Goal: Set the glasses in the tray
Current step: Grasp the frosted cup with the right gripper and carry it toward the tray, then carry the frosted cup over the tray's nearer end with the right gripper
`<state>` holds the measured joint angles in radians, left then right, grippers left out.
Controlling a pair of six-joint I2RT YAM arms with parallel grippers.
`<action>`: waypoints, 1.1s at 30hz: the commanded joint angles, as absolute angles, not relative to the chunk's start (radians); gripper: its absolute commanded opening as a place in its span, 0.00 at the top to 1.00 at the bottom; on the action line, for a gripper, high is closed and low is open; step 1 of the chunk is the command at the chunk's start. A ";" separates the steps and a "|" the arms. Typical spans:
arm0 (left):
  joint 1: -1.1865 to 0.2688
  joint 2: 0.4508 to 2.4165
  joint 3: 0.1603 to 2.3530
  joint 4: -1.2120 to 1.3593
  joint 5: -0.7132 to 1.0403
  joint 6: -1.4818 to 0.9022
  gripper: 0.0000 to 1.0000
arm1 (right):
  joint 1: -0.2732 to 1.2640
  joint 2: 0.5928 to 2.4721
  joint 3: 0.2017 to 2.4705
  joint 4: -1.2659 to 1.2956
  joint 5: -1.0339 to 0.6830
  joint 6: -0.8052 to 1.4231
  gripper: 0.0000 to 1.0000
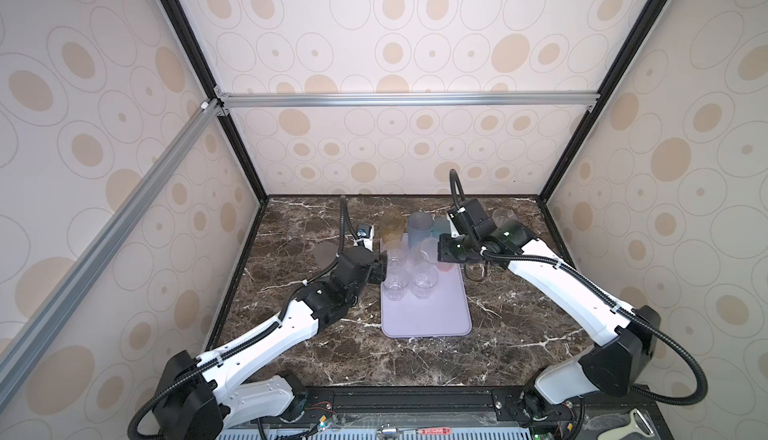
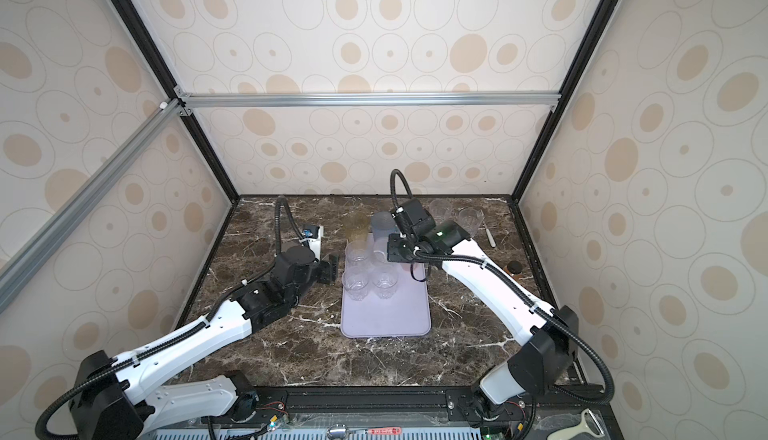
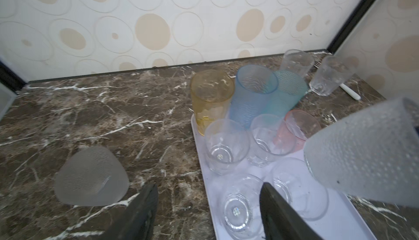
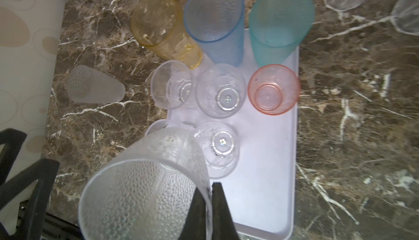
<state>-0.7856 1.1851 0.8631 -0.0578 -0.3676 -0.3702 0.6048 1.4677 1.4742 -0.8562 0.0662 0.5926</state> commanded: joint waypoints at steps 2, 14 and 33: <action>-0.845 1.252 0.925 0.021 -0.360 -0.362 0.29 | 0.541 1.420 1.425 -0.953 0.108 0.545 0.97; -0.867 1.343 0.922 0.036 -0.339 -0.325 0.26 | 0.457 1.529 1.348 -1.018 0.107 0.472 0.97; -0.830 1.286 0.851 0.049 -0.377 -0.344 0.24 | 0.440 1.732 1.345 -0.924 0.061 0.430 0.98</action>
